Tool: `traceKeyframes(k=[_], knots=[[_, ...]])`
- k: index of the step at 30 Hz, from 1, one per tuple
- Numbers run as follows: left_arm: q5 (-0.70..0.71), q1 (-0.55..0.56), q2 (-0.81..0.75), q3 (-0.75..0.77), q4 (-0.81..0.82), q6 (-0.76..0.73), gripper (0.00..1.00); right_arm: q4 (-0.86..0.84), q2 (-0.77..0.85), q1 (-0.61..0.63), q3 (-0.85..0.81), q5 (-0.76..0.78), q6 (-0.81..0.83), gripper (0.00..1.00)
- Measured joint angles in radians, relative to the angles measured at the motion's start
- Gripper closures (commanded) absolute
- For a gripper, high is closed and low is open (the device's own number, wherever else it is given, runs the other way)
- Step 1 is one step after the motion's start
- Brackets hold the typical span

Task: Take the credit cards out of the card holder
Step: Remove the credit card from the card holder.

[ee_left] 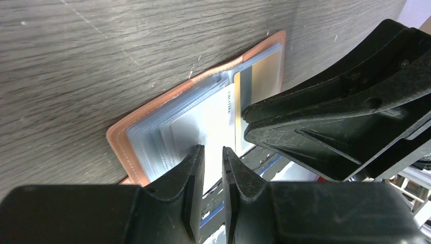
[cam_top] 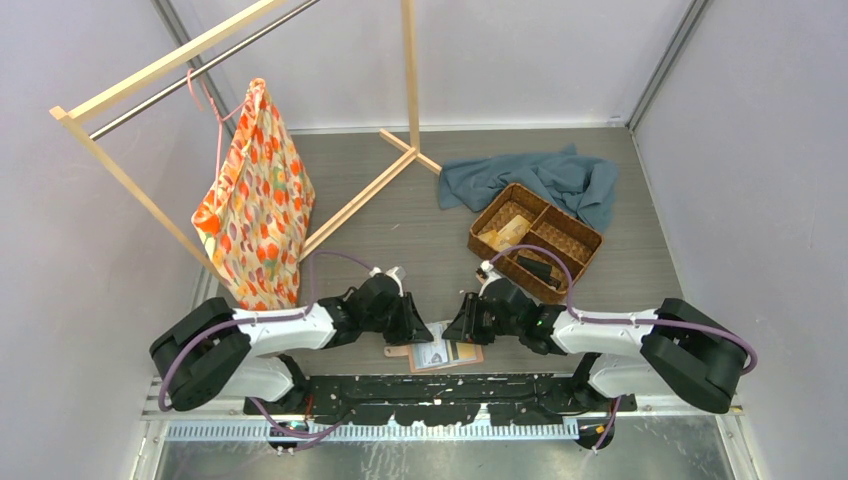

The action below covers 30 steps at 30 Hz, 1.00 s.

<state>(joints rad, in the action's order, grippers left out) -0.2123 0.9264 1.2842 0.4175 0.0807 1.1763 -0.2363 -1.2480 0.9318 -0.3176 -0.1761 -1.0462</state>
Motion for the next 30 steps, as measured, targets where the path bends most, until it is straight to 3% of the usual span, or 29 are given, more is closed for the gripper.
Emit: traceKeyframes(k=[11, 20, 30], knots=[[-0.025, 0.000, 0.046, 0.000, 0.071, 0.013, 0.81, -0.003, -0.005, -0.005, 0.004, -0.001, 0.000, 0.69], [0.058, 0.000, -0.138, 0.000, -0.105, -0.016, 0.77, -0.013, -0.010, -0.009, 0.004, -0.002, 0.000, 0.69], [0.047, 0.000, -0.089, -0.031, -0.089, -0.007, 0.78, -0.047, -0.039, -0.011, 0.004, -0.010, -0.001, 0.69]])
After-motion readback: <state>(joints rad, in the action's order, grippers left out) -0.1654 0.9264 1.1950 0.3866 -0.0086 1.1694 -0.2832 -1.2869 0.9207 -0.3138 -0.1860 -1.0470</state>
